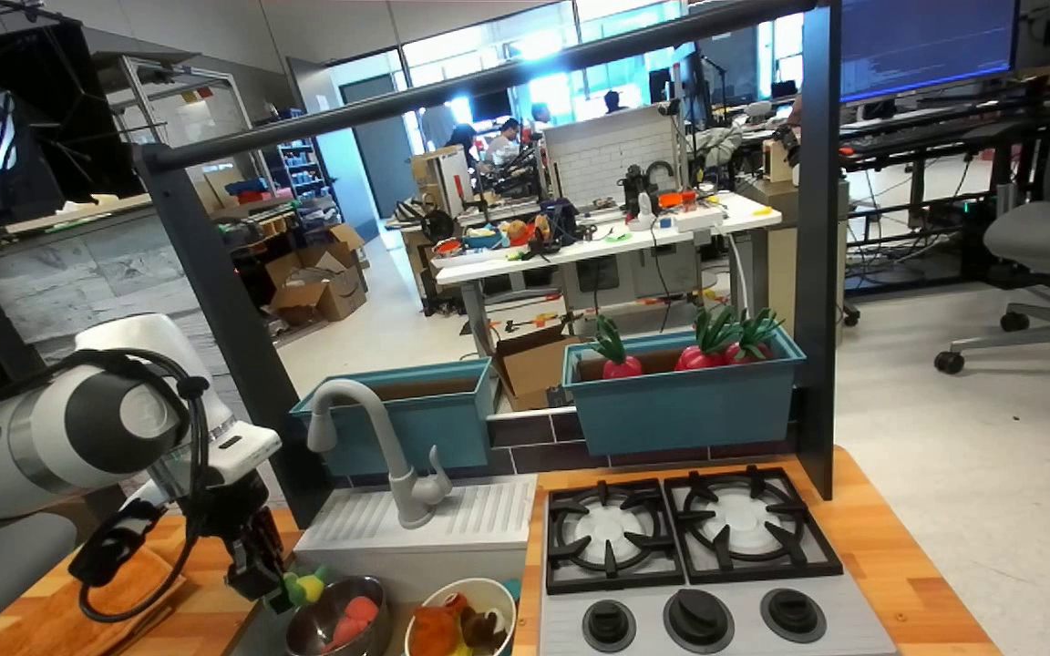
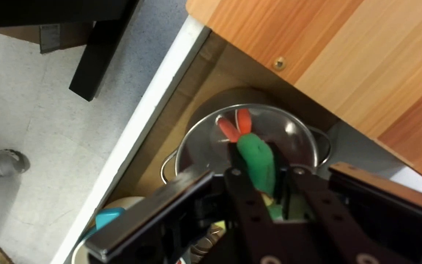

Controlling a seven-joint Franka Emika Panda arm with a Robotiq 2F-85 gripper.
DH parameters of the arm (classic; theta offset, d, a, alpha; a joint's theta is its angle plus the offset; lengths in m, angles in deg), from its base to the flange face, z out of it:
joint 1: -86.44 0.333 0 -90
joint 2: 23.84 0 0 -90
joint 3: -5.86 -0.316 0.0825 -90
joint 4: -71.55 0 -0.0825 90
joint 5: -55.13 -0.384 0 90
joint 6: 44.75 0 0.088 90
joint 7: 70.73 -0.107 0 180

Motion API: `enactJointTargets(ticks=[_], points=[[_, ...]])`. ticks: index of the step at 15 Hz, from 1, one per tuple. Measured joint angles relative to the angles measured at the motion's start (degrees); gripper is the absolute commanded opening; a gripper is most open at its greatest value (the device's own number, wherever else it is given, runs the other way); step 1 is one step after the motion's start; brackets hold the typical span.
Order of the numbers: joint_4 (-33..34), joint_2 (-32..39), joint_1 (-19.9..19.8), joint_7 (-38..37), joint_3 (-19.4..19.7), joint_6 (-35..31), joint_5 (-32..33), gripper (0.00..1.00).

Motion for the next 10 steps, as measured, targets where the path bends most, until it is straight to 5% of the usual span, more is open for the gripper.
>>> enactJointTargets(ticks=[3,4,10], points=[[0.6,1.3,0.7,-4.2,0.4,0.6,0.0,0.05],[0.7,1.7,1.0,-5.4,0.4,0.6,0.0,0.44],[-0.5,3.1,4.0,-13.5,1.3,-4.4,0.1,0.81]])
